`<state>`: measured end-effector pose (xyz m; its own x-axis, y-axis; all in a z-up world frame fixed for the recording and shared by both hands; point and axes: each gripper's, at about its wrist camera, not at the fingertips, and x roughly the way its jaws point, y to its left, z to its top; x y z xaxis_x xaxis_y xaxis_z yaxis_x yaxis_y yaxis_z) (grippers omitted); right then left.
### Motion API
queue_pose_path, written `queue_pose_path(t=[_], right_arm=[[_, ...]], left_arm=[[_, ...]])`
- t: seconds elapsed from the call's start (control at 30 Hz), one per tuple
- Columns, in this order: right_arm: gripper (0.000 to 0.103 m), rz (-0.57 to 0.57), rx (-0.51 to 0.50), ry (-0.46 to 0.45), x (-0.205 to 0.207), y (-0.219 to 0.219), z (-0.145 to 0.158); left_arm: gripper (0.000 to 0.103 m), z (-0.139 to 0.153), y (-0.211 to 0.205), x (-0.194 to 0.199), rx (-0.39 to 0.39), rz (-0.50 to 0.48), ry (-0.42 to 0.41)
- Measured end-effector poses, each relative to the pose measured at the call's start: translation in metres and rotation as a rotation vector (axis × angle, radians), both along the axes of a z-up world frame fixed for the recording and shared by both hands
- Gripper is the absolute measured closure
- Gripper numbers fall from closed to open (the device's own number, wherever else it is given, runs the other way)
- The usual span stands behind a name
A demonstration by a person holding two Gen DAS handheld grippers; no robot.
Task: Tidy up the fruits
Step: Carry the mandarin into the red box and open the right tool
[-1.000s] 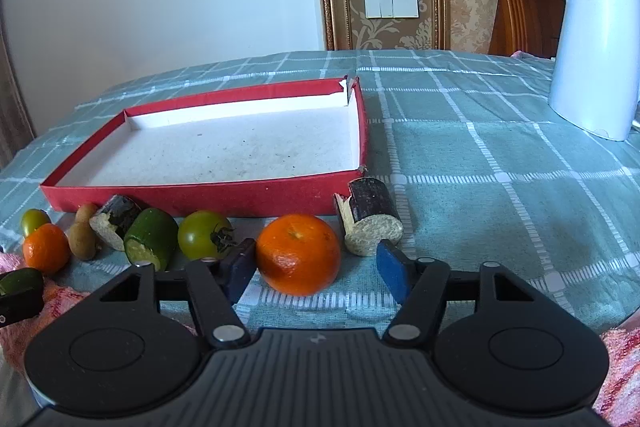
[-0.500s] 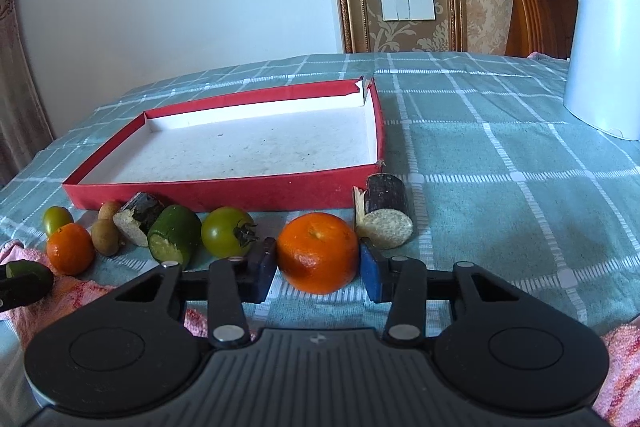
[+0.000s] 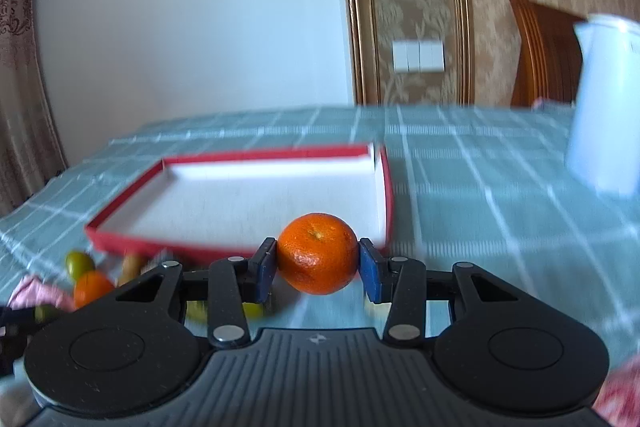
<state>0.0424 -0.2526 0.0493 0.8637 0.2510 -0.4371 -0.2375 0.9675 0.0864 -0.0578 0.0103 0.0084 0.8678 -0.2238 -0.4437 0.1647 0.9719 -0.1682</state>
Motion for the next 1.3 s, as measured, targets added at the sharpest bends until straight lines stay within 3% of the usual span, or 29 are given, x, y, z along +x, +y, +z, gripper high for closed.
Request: queue_pose_path(t=[0.27, 0.5, 0.73, 1.0, 1.03, 1.17, 1.3], right_arm=[[0.060, -0.021, -0.081, 0.019, 0.072, 0.030, 0.004], [0.060, -0.048, -0.101, 0.149, 0.121, 0.041, -0.018], [0.060, -0.076, -0.123, 0.231, 0.148, 0.049, -0.035], [0.059, -0.073, -0.133, 0.228, 0.147, 0.051, -0.036], [0.059, -0.073, -0.135, 0.228, 0.147, 0.050, -0.035], [0.036, -0.085, -0.139, 0.205, 0.142, 0.047, -0.032], [0.033, -0.090, -0.125, 0.188, 0.134, 0.041, -0.030]], left_arm=[[0.076, -0.001, 0.001, 0.003, -0.012, -0.005, 0.004], [0.076, -0.002, 0.003, 0.006, -0.024, -0.011, 0.008], [0.076, -0.003, 0.005, 0.009, -0.034, -0.017, 0.009], [0.076, -0.003, 0.004, 0.011, -0.037, -0.016, 0.017], [0.076, -0.003, 0.004, 0.011, -0.039, -0.015, 0.019], [0.076, -0.003, 0.006, 0.012, -0.046, -0.009, 0.027], [0.076, -0.001, 0.005, 0.012, -0.043, -0.003, 0.030]])
